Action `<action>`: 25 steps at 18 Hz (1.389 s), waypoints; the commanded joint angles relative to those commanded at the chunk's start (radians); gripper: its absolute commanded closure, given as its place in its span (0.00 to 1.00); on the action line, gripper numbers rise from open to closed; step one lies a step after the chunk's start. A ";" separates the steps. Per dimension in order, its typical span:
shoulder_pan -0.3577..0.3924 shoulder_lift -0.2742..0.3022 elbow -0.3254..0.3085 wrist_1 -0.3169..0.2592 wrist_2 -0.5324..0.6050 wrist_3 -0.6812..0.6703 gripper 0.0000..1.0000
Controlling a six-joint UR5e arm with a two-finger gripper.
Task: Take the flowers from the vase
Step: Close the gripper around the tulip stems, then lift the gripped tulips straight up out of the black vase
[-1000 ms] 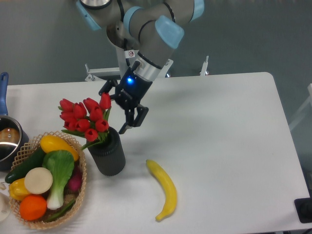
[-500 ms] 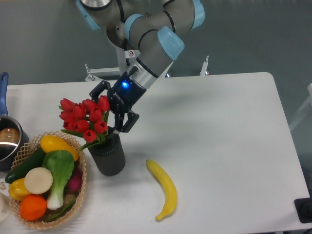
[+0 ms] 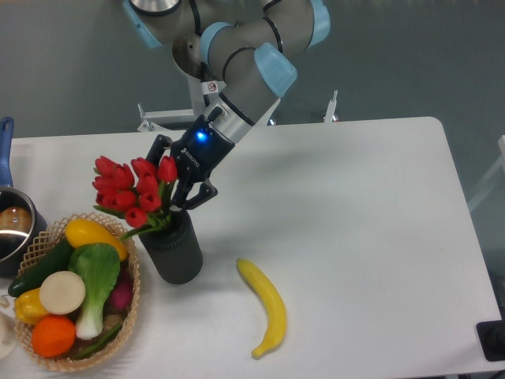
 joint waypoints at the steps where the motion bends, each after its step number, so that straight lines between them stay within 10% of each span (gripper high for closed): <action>1: 0.000 0.011 0.009 0.000 -0.002 -0.037 1.00; 25: 0.087 0.038 0.295 -0.005 -0.134 -0.638 1.00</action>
